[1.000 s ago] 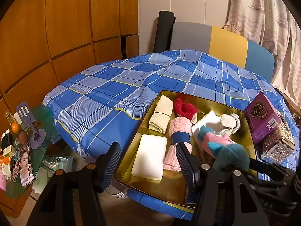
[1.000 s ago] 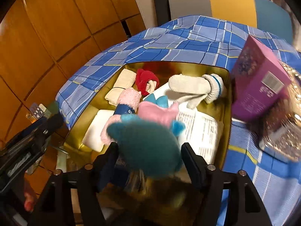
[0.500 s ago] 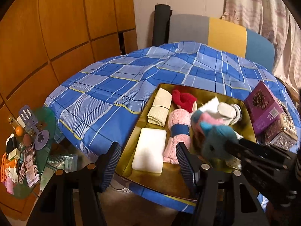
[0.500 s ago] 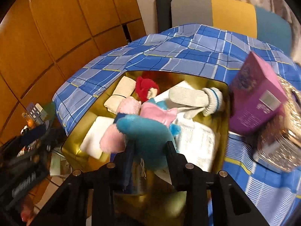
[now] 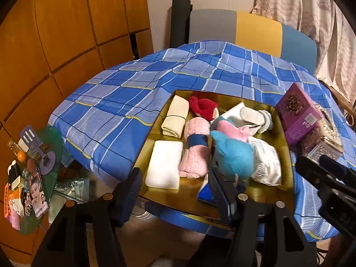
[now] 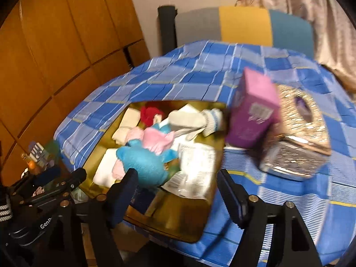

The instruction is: Organize soft objects

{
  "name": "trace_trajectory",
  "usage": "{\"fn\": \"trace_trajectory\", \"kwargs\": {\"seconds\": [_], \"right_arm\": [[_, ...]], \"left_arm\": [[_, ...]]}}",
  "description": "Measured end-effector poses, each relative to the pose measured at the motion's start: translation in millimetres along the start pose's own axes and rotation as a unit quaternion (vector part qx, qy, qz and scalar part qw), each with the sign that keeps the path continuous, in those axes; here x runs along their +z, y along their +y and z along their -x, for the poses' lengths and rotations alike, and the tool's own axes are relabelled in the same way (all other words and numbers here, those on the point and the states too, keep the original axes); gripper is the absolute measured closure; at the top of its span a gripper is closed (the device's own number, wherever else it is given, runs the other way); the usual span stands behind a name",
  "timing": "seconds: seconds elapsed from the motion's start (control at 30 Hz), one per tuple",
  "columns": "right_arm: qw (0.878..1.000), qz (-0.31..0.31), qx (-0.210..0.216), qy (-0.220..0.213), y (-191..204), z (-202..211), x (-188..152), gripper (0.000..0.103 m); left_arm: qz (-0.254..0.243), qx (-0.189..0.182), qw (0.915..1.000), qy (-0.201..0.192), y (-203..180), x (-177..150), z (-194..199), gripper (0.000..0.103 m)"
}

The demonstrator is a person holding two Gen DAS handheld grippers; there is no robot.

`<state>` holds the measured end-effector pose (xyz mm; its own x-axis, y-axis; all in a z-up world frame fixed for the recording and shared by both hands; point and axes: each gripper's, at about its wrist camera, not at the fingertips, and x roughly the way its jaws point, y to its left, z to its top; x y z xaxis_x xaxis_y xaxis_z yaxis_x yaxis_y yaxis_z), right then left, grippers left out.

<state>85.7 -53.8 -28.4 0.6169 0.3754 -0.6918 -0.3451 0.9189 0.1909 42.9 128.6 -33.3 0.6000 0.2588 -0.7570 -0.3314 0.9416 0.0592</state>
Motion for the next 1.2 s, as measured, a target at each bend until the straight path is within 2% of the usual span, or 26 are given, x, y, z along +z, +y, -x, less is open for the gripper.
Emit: {"fn": "trace_trajectory", "kwargs": {"seconds": [0.1, 0.17, 0.4, 0.53, 0.7, 0.83, 1.2], "right_arm": [[0.999, 0.006, -0.030, -0.020, 3.1, 16.2, -3.2, 0.015], [0.998, 0.009, -0.050, -0.028, 5.6, 24.4, -6.9, 0.013], [0.997, -0.004, -0.065, -0.032, 7.7, 41.4, -17.6, 0.012], [0.995, -0.007, -0.083, -0.051, 13.0, 55.5, -21.4, 0.002], [0.993, -0.008, -0.098, -0.059, 16.6, 67.3, -22.3, 0.001], [0.990, -0.004, -0.127, -0.055, 15.8, 67.1, -23.0, 0.001], [0.989, -0.008, -0.138, -0.051, 13.4, 69.4, -22.8, 0.001]], "left_arm": [[-0.001, -0.008, 1.0000, -0.003, -2.7, -1.3, 7.8, 0.041], [0.000, -0.011, 0.9999, -0.002, -3.5, -2.7, 12.0, 0.041], [-0.007, -0.019, 0.9998, -0.001, -7.0, -11.1, 28.9, 0.041], [-0.005, -0.024, 0.9996, -0.010, -4.5, -14.2, 43.6, 0.041], [-0.006, -0.031, 0.9992, -0.025, -3.0, -16.1, 62.0, 0.041], [-0.006, -0.038, 0.9988, -0.029, -2.4, -16.8, 69.5, 0.041], [-0.006, -0.038, 0.9989, -0.026, -1.8, -17.4, 70.1, 0.041]]}}
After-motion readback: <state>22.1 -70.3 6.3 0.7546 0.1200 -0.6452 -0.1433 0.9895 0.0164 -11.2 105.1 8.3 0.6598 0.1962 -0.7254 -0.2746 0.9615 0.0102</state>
